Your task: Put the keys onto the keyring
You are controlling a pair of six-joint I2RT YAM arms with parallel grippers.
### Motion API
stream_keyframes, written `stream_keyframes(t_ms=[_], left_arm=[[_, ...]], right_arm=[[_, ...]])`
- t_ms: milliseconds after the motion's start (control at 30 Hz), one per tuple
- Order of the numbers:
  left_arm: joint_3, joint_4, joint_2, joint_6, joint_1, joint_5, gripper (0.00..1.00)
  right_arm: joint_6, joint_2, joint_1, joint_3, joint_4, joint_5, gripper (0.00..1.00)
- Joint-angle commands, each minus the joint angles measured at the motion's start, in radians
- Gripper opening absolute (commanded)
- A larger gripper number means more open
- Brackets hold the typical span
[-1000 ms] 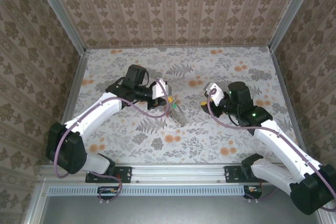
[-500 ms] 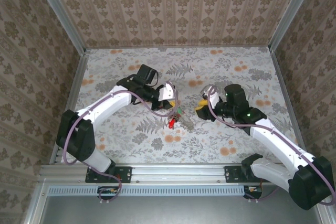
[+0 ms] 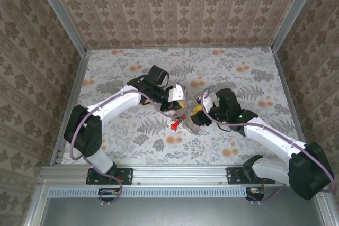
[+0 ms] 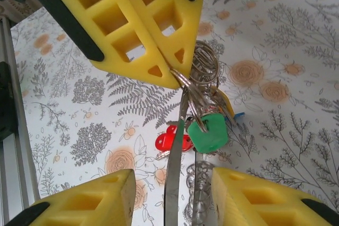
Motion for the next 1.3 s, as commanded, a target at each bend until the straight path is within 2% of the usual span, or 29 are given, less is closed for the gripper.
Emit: stream_keyframes(t_ms=[0,200,467,667,733,900,933,1067,1133,1267], left_arm=[[0.051,0.037,0.015,-0.056,-0.009,-0.009,0.0],[0.04,0.088,0.018,-0.108,-0.011,0.0,0.0],[0.005,0.183,0.014,-0.207,-0.01,0.036,0.0],[-0.02,0.242,0.006,-0.275,-0.008,0.019,0.0],[-0.039,0.295,-0.002,-0.33,-0.002,0.004,0.05],[-0.127,0.54,-0.051,-0.598,0.03,-0.065,0.37],[-0.144,0.581,-0.062,-0.651,0.041,-0.108,0.39],[-0.2,0.701,-0.121,-0.833,0.09,-0.199,0.66],[-0.219,0.723,-0.145,-0.888,0.117,-0.225,0.67],[-0.314,0.859,-0.209,-0.975,0.173,-0.226,0.68]], right_arm=[[0.019,0.022,0.007,0.008,0.017,0.007,0.41],[0.02,0.032,0.007,-0.012,0.011,0.108,0.28],[0.036,0.061,0.007,-0.025,0.043,0.118,0.16],[0.032,0.061,0.007,-0.009,0.037,0.124,0.0],[0.03,0.053,0.007,0.0,0.027,0.121,0.0],[0.092,0.051,-0.013,0.073,-0.06,0.011,0.0],[0.122,0.061,-0.023,0.091,-0.082,-0.022,0.0],[0.203,0.139,-0.068,0.219,-0.285,-0.119,0.0],[0.228,0.195,-0.099,0.293,-0.396,-0.163,0.0],[0.27,0.339,-0.134,0.392,-0.52,-0.344,0.0]])
